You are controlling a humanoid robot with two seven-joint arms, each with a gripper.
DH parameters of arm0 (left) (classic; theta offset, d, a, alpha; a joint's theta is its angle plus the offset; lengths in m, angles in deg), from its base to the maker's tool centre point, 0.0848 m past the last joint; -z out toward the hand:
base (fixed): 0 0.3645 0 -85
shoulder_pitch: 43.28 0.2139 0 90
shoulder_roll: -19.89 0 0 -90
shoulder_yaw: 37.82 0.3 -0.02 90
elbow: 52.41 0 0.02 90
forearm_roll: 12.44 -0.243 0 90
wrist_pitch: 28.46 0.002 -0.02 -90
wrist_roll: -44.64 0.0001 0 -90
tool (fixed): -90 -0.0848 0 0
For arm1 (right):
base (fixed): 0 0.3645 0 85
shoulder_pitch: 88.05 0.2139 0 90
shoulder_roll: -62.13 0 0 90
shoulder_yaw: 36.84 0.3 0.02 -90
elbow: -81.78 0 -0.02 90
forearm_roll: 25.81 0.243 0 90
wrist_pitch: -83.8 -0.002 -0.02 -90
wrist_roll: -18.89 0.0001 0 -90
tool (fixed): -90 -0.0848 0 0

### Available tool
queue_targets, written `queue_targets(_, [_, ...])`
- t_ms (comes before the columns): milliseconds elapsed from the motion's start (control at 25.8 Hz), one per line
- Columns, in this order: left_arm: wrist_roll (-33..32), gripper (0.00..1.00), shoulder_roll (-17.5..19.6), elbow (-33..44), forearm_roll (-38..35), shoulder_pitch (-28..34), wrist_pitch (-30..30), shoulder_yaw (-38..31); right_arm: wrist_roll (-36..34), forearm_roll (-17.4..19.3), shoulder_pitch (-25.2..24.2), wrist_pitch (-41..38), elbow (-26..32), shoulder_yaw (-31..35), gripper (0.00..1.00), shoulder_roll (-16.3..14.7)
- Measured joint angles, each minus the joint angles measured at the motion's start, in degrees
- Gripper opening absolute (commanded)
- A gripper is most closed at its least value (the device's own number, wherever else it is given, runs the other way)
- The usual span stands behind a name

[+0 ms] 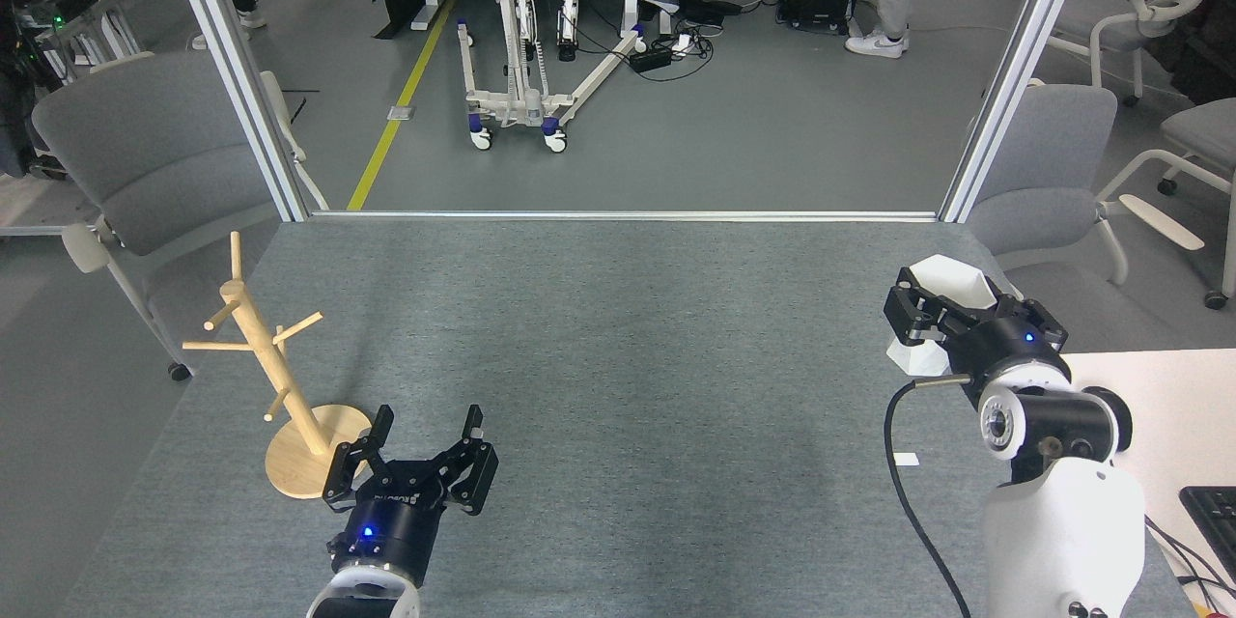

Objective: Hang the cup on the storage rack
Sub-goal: 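Lift the cup and carry it toward the left gripper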

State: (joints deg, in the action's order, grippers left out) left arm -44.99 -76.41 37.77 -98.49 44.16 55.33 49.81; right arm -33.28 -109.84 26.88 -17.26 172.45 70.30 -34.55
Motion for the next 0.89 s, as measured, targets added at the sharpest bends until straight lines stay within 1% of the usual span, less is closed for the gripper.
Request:
queue_targets(155, [0.0,0.99,-0.04,0.51,-0.01,0.22,-0.02,0.01,0.52,-0.01,0.02,6.27,3.23,-5.53,0.0,1.23])
queue_targets(271, [0.02,0.99,-0.17,1.87,-0.03,0.94,-0.02,0.89,0.56,-0.42,0.38,13.06,4.09,-11.89,0.0,1.77])
queue_targets(465, [0.71,0.99,-0.17,3.5,-0.22,1.78,-0.02,3.5,1.27,-2.74,0.74,25.53,4.38,-24.93,0.0,2.35])
queue_targets(658, [2.75,0.99,0.17,4.24,-0.65,1.94,-0.03,8.27,6.08,-4.54,2.81,39.11,4.48,-37.01,0.0,2.73])
queue_targets(775, [3.04,0.99,0.27,4.31,-0.84,1.89,-0.01,11.01,7.57,-5.17,4.1,43.3,4.45,-41.19,0.0,2.76])
queue_targets(891, [3.12,0.99,0.35,4.0,-1.67,1.51,0.06,13.26,8.06,-5.63,4.68,45.12,4.43,-42.67,0.0,2.77])
